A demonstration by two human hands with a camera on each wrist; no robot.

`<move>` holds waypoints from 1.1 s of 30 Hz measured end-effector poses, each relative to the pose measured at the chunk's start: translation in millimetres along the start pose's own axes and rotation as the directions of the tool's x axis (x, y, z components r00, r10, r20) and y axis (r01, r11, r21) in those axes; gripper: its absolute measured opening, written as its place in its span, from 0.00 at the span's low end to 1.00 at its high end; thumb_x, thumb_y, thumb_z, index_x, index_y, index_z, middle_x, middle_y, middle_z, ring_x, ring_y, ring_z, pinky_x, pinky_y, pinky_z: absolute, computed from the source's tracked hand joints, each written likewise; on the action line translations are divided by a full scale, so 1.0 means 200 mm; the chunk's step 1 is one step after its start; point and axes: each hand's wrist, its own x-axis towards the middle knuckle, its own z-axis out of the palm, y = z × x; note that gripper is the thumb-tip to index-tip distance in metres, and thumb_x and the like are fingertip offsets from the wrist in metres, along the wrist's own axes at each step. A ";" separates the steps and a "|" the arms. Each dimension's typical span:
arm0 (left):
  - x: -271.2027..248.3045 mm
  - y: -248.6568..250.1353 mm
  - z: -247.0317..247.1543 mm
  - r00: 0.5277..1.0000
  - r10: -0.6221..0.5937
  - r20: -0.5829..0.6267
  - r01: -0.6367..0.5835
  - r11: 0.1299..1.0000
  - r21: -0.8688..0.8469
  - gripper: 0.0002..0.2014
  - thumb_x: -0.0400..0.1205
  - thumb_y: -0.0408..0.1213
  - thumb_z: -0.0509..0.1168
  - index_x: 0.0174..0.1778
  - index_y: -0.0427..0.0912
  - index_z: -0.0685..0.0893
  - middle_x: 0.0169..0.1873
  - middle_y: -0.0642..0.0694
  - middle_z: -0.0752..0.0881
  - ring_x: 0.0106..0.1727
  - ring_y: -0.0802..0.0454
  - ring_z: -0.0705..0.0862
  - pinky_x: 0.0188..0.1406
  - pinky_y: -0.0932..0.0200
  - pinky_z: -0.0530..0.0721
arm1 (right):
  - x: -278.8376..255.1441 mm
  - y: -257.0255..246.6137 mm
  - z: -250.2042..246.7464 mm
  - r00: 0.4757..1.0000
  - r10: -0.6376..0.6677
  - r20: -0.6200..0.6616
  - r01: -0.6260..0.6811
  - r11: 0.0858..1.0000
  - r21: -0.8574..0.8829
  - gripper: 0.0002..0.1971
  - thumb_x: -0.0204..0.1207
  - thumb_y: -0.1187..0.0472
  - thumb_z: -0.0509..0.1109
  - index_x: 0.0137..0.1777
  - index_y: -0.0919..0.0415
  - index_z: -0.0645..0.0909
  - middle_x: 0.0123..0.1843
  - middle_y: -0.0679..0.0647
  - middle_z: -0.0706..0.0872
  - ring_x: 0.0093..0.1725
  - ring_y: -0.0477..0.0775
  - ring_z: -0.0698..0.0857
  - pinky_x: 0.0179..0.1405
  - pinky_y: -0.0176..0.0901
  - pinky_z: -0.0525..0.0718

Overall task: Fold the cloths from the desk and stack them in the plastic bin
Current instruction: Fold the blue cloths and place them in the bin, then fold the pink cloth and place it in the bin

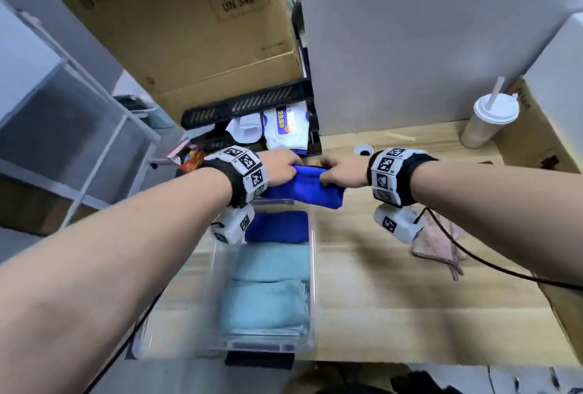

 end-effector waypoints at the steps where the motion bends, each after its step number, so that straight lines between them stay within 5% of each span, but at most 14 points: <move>1: -0.06 -0.08 -0.02 0.999 -0.032 0.009 0.032 0.999 0.000 0.17 0.77 0.28 0.57 0.57 0.44 0.85 0.52 0.45 0.86 0.53 0.46 0.83 0.55 0.52 0.82 | 0.03 -0.07 0.02 0.999 -0.034 0.009 0.034 0.998 -0.048 0.09 0.71 0.54 0.68 0.47 0.56 0.75 0.42 0.52 0.82 0.44 0.57 0.80 0.46 0.50 0.78; 4: -0.20 -0.26 0.03 0.993 -0.112 0.031 0.112 0.994 -0.008 0.18 0.74 0.30 0.62 0.59 0.47 0.83 0.48 0.49 0.85 0.50 0.47 0.83 0.47 0.56 0.82 | 0.10 -0.23 0.14 0.996 -0.087 0.034 0.092 0.978 -0.188 0.12 0.72 0.58 0.72 0.53 0.58 0.74 0.47 0.53 0.83 0.48 0.59 0.82 0.45 0.49 0.80; 8: -0.29 -0.40 0.24 0.986 -0.166 0.035 0.167 0.986 -0.023 0.14 0.75 0.29 0.68 0.53 0.46 0.74 0.39 0.50 0.77 0.43 0.48 0.76 0.30 0.59 0.68 | 0.16 -0.26 0.35 0.988 -0.140 0.071 0.152 0.963 -0.224 0.18 0.72 0.65 0.73 0.54 0.57 0.67 0.45 0.53 0.78 0.43 0.57 0.77 0.36 0.44 0.73; 13: -0.23 -0.51 0.49 0.982 -0.122 0.141 0.134 0.988 -0.074 0.15 0.73 0.32 0.73 0.46 0.47 0.72 0.42 0.47 0.79 0.42 0.46 0.76 0.38 0.56 0.72 | 0.23 -0.27 0.55 0.972 -0.073 0.224 0.174 0.865 -0.471 0.10 0.72 0.60 0.70 0.49 0.56 0.72 0.49 0.55 0.83 0.47 0.59 0.82 0.44 0.47 0.80; 17: -0.17 -0.54 0.65 0.982 -0.040 0.183 0.059 0.994 -0.096 0.14 0.71 0.27 0.72 0.42 0.45 0.75 0.40 0.46 0.81 0.39 0.46 0.76 0.33 0.58 0.71 | 0.27 -0.26 0.67 0.959 -0.022 0.281 0.201 0.750 -0.630 0.11 0.73 0.58 0.67 0.54 0.58 0.79 0.50 0.57 0.85 0.50 0.62 0.85 0.49 0.49 0.86; 21: -0.11 -0.53 0.75 0.997 -0.060 0.047 0.060 0.998 -0.002 0.14 0.71 0.28 0.69 0.42 0.46 0.72 0.44 0.44 0.81 0.48 0.42 0.81 0.44 0.53 0.78 | 0.28 -0.23 0.77 0.971 -0.024 0.238 0.206 0.588 -0.782 0.13 0.73 0.57 0.66 0.57 0.57 0.79 0.51 0.55 0.88 0.48 0.61 0.87 0.48 0.47 0.86; 24: -0.11 -0.53 0.74 0.996 -0.028 -0.086 0.042 0.984 0.173 0.09 0.74 0.37 0.71 0.43 0.46 0.76 0.50 0.42 0.82 0.54 0.41 0.82 0.51 0.51 0.81 | 0.28 -0.24 0.79 0.980 -0.058 0.191 0.194 0.493 -0.848 0.13 0.74 0.58 0.68 0.59 0.54 0.82 0.57 0.54 0.86 0.57 0.59 0.85 0.53 0.45 0.81; 27: -0.11 -0.51 0.72 0.998 -0.049 -0.032 0.054 0.979 0.196 0.01 0.74 0.37 0.67 0.38 0.47 0.82 0.44 0.43 0.87 0.50 0.40 0.86 0.45 0.55 0.83 | 0.27 -0.28 0.77 0.973 -0.064 0.224 0.225 0.504 -0.834 0.06 0.73 0.61 0.68 0.49 0.53 0.79 0.47 0.53 0.85 0.52 0.60 0.86 0.51 0.47 0.85; 30: -0.10 -0.49 0.74 0.992 -0.060 0.113 0.055 0.997 0.046 0.08 0.69 0.33 0.67 0.27 0.47 0.76 0.32 0.49 0.84 0.40 0.43 0.86 0.41 0.49 0.88 | 0.27 -0.29 0.77 0.946 -0.010 0.325 0.267 0.592 -0.760 0.06 0.71 0.58 0.67 0.38 0.56 0.73 0.33 0.49 0.76 0.39 0.59 0.82 0.38 0.44 0.83; 33: -0.11 -0.47 0.77 0.983 -0.065 0.171 0.063 0.998 0.020 0.03 0.72 0.35 0.66 0.33 0.47 0.82 0.36 0.46 0.88 0.40 0.44 0.86 0.39 0.52 0.88 | 0.29 -0.26 0.77 0.935 0.036 0.354 0.240 0.671 -0.702 0.05 0.70 0.55 0.65 0.40 0.56 0.78 0.36 0.52 0.81 0.40 0.60 0.83 0.38 0.46 0.84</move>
